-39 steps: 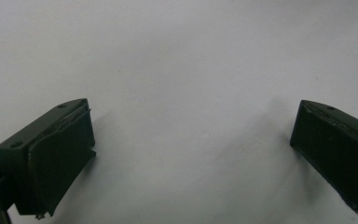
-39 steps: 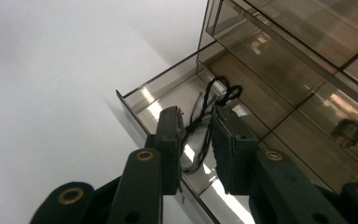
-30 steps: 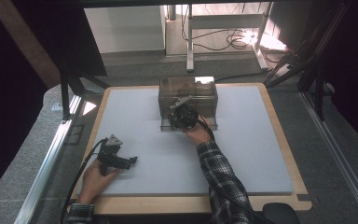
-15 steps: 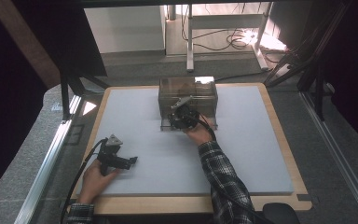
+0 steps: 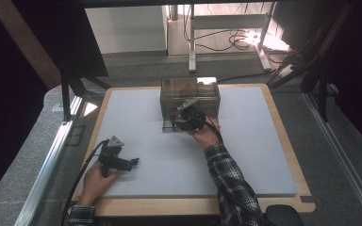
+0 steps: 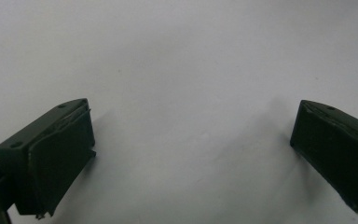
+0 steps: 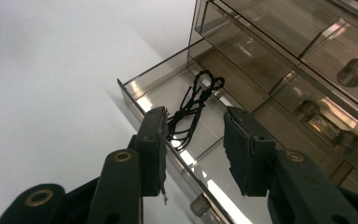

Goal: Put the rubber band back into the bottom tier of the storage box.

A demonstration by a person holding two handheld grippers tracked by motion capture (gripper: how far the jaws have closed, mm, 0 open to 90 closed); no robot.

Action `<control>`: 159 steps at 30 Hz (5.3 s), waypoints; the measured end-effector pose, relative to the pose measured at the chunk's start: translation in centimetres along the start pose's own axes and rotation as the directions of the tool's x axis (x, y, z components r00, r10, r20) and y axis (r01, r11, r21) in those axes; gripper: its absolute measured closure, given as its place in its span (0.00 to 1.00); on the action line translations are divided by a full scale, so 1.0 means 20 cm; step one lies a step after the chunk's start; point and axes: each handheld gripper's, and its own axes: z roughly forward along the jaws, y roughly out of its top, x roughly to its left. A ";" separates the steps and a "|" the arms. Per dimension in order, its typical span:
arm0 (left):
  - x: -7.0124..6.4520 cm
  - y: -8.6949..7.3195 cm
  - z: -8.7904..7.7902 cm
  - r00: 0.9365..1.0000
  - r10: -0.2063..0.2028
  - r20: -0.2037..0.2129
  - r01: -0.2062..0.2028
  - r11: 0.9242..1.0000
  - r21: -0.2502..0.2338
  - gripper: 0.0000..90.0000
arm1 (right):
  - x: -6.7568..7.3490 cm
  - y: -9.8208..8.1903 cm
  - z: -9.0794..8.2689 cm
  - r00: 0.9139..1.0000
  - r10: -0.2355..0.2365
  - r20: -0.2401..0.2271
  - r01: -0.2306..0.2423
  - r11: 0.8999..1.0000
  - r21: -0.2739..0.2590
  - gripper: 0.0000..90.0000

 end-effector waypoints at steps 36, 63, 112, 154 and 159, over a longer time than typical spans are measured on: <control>0.00 0.00 0.00 1.000 -0.001 0.001 0.001 1.000 -0.001 0.00 | -0.01 -0.10 -0.13 1.000 -0.020 0.008 0.020 1.000 0.012 0.52; 0.00 0.00 0.00 1.000 -0.001 0.001 0.001 1.000 -0.001 0.00 | -0.03 -0.17 -0.18 1.000 0.010 -0.008 -0.010 0.997 0.072 0.25; 0.00 0.00 0.00 1.000 -0.001 0.000 0.001 1.000 0.000 0.00 | -0.11 -0.40 -0.38 0.997 0.054 0.051 -0.058 0.993 0.099 0.09; 0.00 0.00 0.00 1.000 -0.001 0.000 0.001 1.000 0.000 0.00 | -0.15 -0.62 -0.59 0.991 0.101 0.092 -0.109 0.990 0.089 0.08; 0.00 0.00 0.00 1.000 -0.001 0.000 0.001 1.000 0.000 0.00 | -0.15 -0.65 -0.63 0.989 0.107 0.101 -0.114 0.991 0.065 0.08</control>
